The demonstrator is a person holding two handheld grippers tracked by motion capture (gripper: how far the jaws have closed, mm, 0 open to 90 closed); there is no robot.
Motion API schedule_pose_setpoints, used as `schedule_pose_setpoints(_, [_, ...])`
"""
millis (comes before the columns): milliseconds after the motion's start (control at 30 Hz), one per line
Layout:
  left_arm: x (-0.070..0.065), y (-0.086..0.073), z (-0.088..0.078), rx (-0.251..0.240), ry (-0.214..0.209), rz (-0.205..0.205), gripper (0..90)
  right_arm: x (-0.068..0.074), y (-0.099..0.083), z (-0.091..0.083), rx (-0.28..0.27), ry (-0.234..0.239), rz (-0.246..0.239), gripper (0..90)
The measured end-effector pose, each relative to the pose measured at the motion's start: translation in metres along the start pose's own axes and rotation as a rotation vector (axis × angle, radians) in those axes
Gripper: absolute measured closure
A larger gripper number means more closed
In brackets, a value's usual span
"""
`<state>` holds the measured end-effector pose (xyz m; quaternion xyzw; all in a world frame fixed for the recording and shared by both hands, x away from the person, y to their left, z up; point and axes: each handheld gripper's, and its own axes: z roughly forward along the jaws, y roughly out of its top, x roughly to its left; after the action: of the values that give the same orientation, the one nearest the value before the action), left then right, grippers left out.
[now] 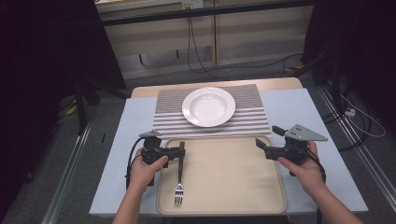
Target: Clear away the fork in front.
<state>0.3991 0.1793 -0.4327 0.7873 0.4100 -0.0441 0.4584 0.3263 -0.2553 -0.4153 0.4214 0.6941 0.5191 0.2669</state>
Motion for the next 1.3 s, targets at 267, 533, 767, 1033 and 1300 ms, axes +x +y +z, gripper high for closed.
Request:
schedule_pose_setpoints(267, [-0.001, -0.001, 0.0, -0.013, 0.049, 0.032, 62.8, 0.0, 0.0, -0.001, -0.005, 0.002, 0.001, 18.6])
schedule_pose_setpoints(533, [-0.003, 0.0, 0.0, -0.052, 0.088, 0.064, 54.4, 0.0, -0.001, -0.003, -0.007, -0.003, 0.001, 18.6])
schedule_pose_setpoints(767, [-0.002, 0.001, -0.007, -0.091, 0.088, 0.077, 48.2, -0.003, -0.003, -0.006, -0.003, -0.015, 0.0, 18.6])
schedule_pose_setpoints(1033, [-0.009, 0.001, -0.03, -0.197, 0.084, 0.121, 37.4, -0.004, -0.001, -0.01, -0.001, -0.023, -0.008, 18.6])
schedule_pose_setpoints(1300, [-0.013, -0.006, -0.05, -0.23, 0.109, 0.194, 28.1, -0.005, -0.002, -0.016, 0.011, -0.021, -0.016, 18.6])
